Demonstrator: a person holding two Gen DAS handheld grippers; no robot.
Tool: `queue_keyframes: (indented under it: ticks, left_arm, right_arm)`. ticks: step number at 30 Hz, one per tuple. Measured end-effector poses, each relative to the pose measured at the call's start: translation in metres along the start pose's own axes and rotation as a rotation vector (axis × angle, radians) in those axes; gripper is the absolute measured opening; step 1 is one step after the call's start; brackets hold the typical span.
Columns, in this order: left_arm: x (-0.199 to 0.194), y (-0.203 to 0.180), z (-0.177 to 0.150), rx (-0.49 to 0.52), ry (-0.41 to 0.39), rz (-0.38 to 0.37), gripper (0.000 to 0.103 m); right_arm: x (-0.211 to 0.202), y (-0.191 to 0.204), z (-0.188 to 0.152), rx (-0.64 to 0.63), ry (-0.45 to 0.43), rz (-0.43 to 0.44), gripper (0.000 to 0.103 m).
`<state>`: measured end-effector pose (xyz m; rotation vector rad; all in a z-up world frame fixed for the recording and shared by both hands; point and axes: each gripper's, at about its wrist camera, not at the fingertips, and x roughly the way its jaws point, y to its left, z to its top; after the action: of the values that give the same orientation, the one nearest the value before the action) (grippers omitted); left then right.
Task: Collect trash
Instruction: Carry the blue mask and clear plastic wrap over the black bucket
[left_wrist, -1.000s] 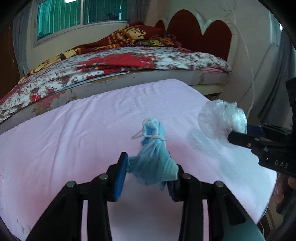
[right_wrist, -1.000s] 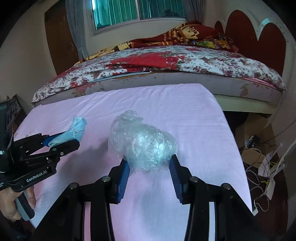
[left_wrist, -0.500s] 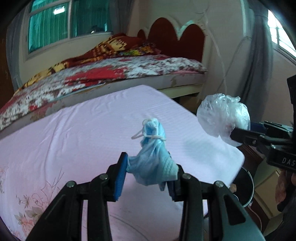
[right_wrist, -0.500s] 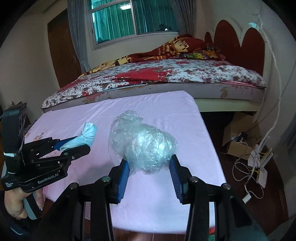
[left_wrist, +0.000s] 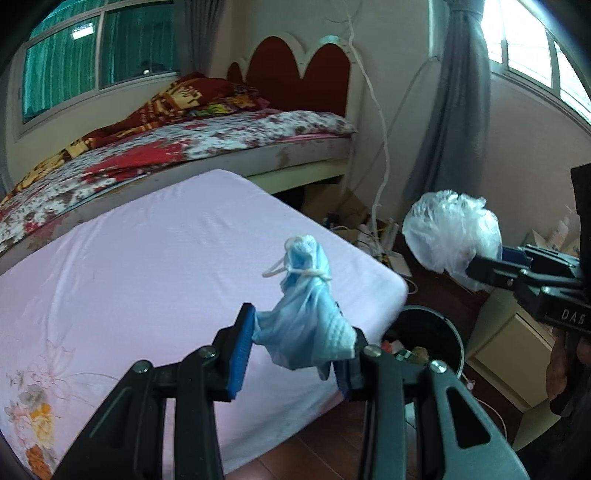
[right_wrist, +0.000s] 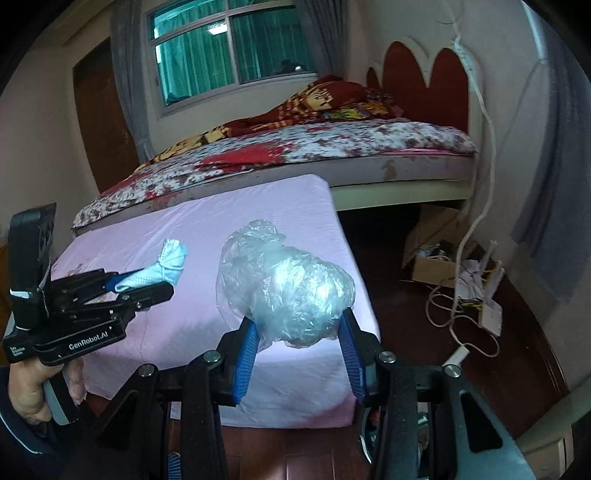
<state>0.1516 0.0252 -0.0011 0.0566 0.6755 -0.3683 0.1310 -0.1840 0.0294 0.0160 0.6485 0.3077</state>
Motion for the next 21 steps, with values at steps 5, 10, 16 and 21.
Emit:
queue_keyframes:
  ticks: [5, 10, 16, 21]
  left_arm:
    - [0.004, -0.03, 0.002, 0.025, 0.008, -0.03, 0.039]
    - [0.007, -0.058, 0.002, 0.056, 0.014, -0.054, 0.039]
    - [0.014, -0.092, -0.001, 0.093, 0.028, -0.094, 0.039]
    - [0.018, -0.118, -0.002, 0.133, 0.034, -0.126, 0.039]
  right_arm:
    - [-0.024, -0.029, -0.013, 0.048, -0.033, -0.037, 0.045]
    - [-0.04, -0.057, -0.021, 0.106, -0.053, -0.052, 0.045]
    - [-0.059, -0.082, -0.034, 0.141, -0.062, -0.084, 0.045]
    - [-0.074, -0.103, -0.048, 0.172, -0.062, -0.123, 0.045]
